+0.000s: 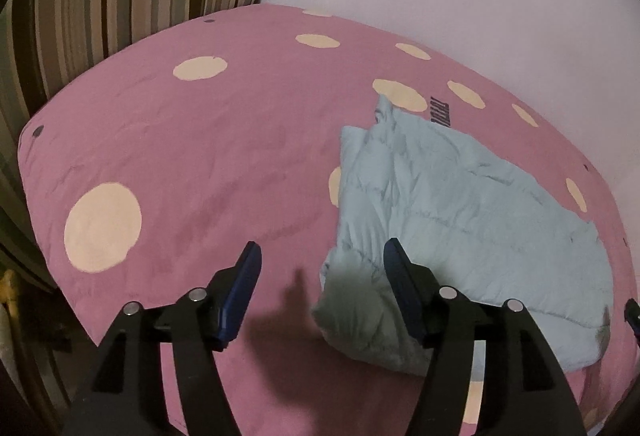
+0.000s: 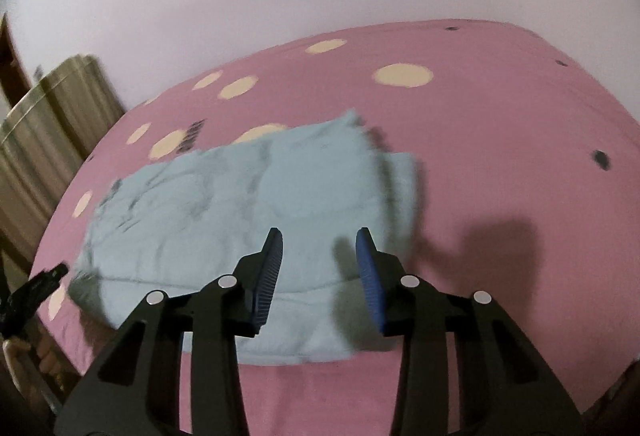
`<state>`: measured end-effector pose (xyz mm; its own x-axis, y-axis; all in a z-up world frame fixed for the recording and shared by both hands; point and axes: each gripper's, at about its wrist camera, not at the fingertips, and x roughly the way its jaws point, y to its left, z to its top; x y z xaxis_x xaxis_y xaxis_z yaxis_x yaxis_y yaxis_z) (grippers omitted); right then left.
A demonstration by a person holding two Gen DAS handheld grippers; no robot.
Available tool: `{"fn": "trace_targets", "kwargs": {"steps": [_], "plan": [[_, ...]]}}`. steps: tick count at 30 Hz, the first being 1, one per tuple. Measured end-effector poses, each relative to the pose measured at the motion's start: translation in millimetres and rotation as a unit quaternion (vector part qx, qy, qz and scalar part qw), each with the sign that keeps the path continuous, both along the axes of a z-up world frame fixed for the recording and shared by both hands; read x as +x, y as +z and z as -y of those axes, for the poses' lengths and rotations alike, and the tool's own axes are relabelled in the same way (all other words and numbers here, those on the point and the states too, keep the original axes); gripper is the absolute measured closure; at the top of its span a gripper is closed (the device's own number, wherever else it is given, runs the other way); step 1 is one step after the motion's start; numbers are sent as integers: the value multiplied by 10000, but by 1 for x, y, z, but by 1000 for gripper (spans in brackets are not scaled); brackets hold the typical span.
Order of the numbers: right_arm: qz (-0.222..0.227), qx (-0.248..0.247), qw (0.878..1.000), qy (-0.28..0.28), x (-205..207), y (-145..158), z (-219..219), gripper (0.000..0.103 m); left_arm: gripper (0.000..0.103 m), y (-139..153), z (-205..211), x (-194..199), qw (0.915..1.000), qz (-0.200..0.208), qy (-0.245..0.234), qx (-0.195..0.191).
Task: Fold large clothes
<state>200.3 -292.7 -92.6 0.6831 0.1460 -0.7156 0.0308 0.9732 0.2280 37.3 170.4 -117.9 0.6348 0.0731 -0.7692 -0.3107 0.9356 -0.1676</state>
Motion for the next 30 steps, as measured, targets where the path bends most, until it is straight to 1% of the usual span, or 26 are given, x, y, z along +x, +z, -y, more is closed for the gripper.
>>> {"fn": "trace_targets", "kwargs": {"steps": [3,6,12,15,18,23,26,30], "plan": [[-151,42,9992,380,13,-4,-31,66,40,0,-5,13,9997,-120,-164,-96],[-177,-66,9970,757,30,-4,-69,66,40,3,-6,24,9993,-173,-330,-72],[-118,-81,9932,1156,65,5,-125,66,40,6,-6,42,9977,-176,-647,-57],[-317,-142,9908,1308,81,-6,-148,66,40,5,-5,49,9971,-200,-727,-61],[-522,-192,9901,1289,94,-22,-159,66,40,1,-5,57,9964,-250,-807,-88],[-925,-473,9876,1174,104,-57,-169,66,40,-4,-3,69,9951,-330,-934,-74],[-987,-601,9869,1130,104,-69,-172,66,40,-9,-4,76,9945,-406,-960,-136],[-983,-724,9862,1117,101,-73,-176,66,40,-13,-4,85,9937,-473,-1007,-133]]}}
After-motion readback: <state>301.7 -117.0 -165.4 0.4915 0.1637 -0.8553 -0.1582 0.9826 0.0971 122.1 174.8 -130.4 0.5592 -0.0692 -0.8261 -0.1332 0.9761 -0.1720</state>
